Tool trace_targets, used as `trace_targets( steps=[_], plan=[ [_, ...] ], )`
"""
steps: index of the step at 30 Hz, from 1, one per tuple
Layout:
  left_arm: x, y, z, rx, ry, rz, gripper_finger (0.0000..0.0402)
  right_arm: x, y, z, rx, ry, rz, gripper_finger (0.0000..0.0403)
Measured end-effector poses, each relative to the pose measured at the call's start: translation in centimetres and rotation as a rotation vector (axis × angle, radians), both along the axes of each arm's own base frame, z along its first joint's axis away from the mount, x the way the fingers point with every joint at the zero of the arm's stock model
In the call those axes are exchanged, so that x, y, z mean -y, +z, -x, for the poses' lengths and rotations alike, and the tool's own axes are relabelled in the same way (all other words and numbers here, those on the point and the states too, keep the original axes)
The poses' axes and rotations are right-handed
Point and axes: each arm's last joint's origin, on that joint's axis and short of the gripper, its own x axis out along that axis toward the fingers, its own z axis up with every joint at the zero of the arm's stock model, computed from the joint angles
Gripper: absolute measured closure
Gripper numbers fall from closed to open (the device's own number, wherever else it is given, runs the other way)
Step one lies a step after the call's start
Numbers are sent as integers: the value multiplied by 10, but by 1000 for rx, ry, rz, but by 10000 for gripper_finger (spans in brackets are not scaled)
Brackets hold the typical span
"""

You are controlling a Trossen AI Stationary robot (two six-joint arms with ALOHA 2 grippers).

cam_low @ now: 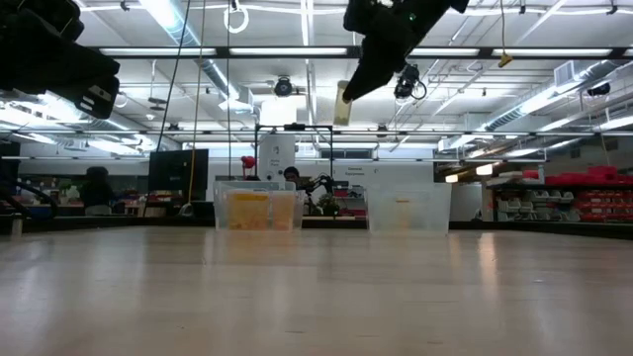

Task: Pick and place medicine bottles into bin by pill shape (circle, oval)
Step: Put the small yellow pill bottle into the right transparent bin

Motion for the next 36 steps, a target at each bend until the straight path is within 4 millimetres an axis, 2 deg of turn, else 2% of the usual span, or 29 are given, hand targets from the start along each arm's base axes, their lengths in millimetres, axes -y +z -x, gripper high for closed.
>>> trace_targets(
  steps=[15,23,31,36],
  plan=[
    [0,0,0,0,0,0,372,57,-11,29,-141,-251,-90,276],
    [0,0,0,0,0,0,363,73,-14,40,-182,-387,-98,276],
    [0,0,0,0,0,0,375,88,-16,48,-191,-463,-113,276],
    [0,0,0,0,0,0,373,97,-34,58,-248,-539,-74,276]
  ],
)
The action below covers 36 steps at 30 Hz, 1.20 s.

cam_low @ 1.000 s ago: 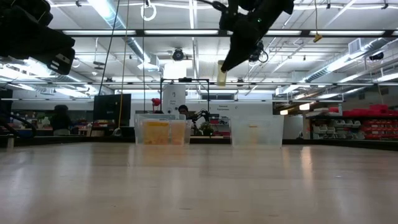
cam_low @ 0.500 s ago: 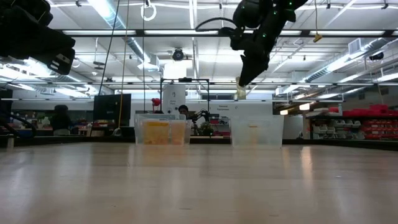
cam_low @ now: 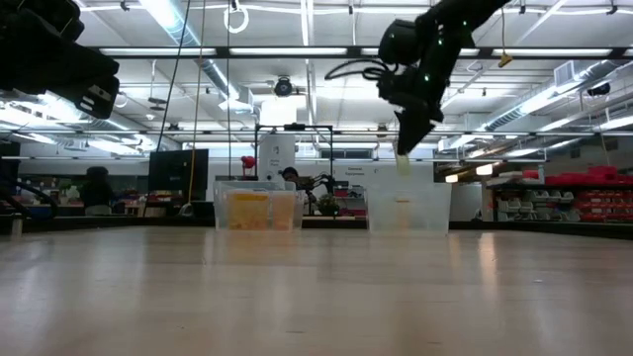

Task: Pick and place medicine bottles into bin by pill shape (circle, oval)
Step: Put the small yellow pill bottle into the right transparent bin

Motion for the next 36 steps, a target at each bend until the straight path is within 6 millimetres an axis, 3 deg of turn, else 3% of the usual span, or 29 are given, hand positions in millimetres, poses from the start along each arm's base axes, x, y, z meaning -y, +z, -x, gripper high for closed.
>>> trace_targets(
  steps=[8,14,21,36],
  plan=[
    [0,0,0,0,0,0,363,15,-48,17,18,-32,-14,276],
    [0,0,0,0,0,0,371,22,-66,26,63,-31,-23,276],
    [0,0,0,0,0,0,375,19,-78,29,70,15,-53,276],
    [0,0,0,0,0,0,376,0,-81,20,76,146,-111,276]
  ],
)
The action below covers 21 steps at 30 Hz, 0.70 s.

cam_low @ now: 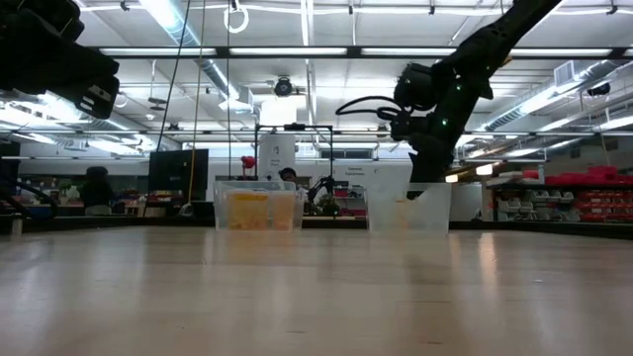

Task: Pick and place medicine bottles into bin by pill shape (circle, oval)
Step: Put the small yellow pill bottle into the right transparent bin

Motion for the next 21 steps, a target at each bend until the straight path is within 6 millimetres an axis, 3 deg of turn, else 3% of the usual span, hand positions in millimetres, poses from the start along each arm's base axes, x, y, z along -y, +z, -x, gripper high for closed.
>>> trace_targets(
  steps=[21],
  plan=[
    [0,0,0,-1,0,0,373,8,-18,-7,-31,8,7,276]
  ],
)
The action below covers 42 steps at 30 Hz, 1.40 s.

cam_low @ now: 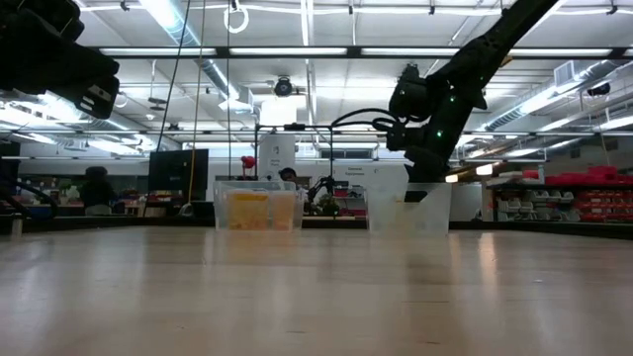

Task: Pick and place medicine bottles into bin by pill shape (circle, oval)
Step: Put the small yellow pill bottle into the right transparent bin, then return to Home Position

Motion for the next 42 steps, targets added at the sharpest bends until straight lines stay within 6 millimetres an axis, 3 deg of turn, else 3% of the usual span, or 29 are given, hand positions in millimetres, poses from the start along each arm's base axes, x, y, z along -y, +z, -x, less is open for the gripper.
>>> trace_targets(
  steps=[16,31,42],
  plan=[
    [0,0,0,1,0,0,363,-1,-2,1,-15,-8,-15,273],
    [0,0,0,0,0,0,373,-2,-2,2,-21,-15,-18,215],
    [0,0,0,0,-1,0,373,1,13,0,-70,-39,-15,209]
  ],
)
